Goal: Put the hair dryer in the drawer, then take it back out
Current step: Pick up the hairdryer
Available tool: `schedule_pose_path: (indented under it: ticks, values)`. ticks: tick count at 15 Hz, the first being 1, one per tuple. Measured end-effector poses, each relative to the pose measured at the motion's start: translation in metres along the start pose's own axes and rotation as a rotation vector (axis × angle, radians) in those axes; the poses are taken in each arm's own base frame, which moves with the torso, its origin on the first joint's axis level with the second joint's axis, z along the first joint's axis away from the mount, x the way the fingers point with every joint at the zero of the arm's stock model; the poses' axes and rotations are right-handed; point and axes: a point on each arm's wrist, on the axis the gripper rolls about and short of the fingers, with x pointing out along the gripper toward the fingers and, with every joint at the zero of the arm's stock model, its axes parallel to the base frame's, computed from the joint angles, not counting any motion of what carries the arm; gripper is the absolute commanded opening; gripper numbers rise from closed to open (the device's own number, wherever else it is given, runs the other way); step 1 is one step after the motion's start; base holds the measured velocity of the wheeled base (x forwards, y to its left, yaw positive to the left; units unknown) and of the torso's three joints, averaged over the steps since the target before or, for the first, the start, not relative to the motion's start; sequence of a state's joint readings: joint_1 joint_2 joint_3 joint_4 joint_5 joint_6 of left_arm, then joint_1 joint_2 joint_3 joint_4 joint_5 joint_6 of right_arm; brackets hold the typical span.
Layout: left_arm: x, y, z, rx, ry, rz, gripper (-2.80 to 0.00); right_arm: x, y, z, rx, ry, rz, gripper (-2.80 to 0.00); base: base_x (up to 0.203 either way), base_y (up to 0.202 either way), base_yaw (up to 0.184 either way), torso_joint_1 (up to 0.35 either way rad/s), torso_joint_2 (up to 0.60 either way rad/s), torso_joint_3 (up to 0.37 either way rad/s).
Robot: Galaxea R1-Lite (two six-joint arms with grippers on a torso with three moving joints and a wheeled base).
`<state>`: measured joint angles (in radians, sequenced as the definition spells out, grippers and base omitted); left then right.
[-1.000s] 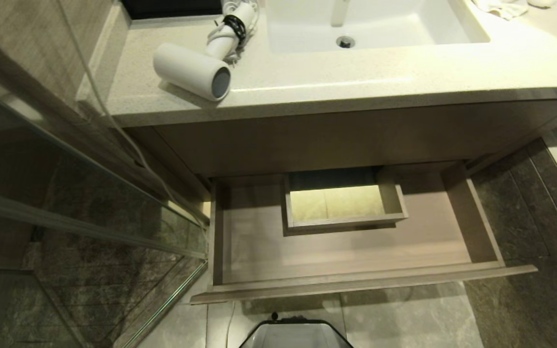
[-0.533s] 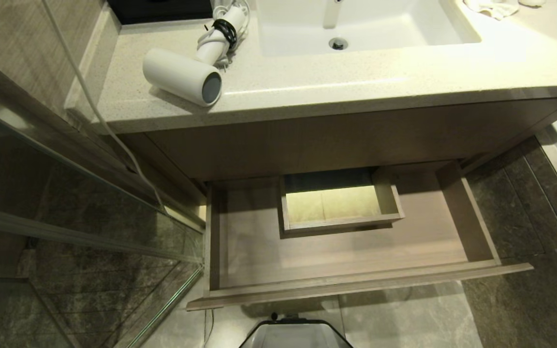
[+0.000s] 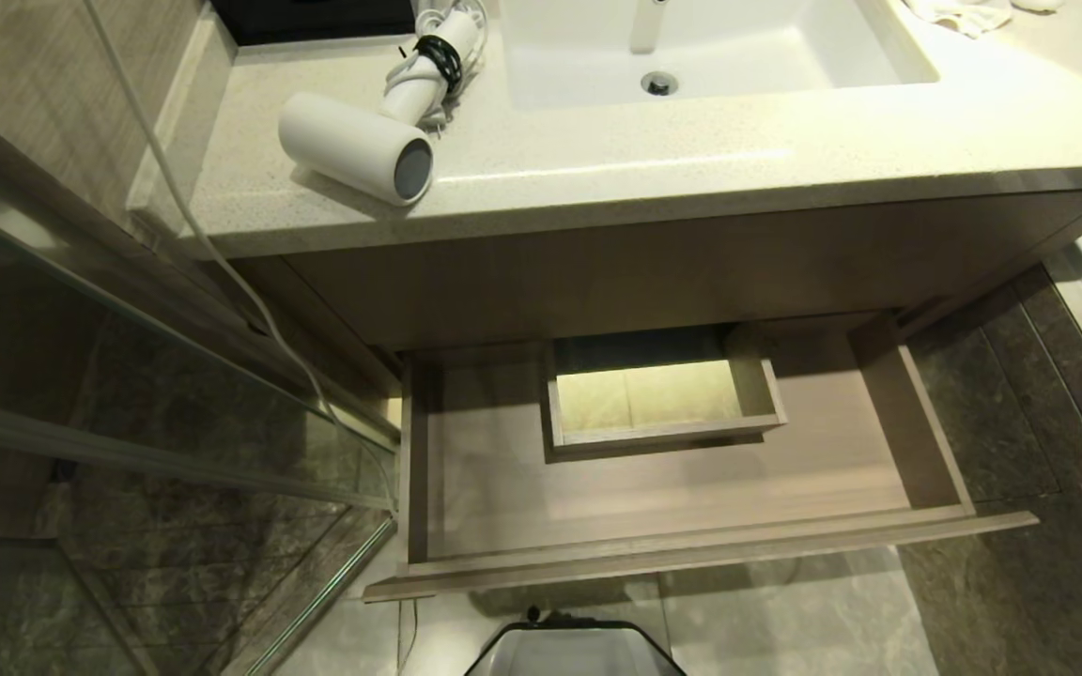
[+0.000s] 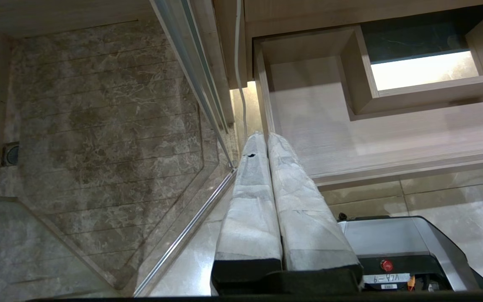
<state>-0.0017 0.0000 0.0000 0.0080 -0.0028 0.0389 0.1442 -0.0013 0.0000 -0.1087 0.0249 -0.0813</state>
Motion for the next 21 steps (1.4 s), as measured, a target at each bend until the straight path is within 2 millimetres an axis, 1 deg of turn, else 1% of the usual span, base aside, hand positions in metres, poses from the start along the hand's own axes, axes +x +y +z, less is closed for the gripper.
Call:
schedule_pose_path:
  ticks: [2,6,8,21]
  values:
    - [0.0000,0.0000,0.0001,0.000,-0.001,0.000,-2.80,0.0000,0.0000,0.0004,-0.003,-0.004,0.000,-2.80,0.005,-0.003,0.046,0.005,0.00,0.003]
    - [0.0000,0.0000,0.0001,0.001,-0.001,0.001,-2.80,0.0000,0.0000,0.0002,-0.002,-0.002,0.000,-2.80,0.000,-0.010,0.151,0.002,0.00,0.005]
    - [0.0000,0.0000,0.0002,0.001,-0.002,0.001,-2.80,0.0000,0.0000,-0.0001,0.003,0.001,-0.002,-2.80,-0.001,-0.003,0.077,0.000,0.00,-0.003]
    - [0.0000,0.0000,0.0001,-0.001,-0.001,0.001,-2.80,0.0000,0.0000,0.0000,0.004,0.000,-0.003,-2.80,0.000,0.000,0.000,0.000,0.00,0.000]
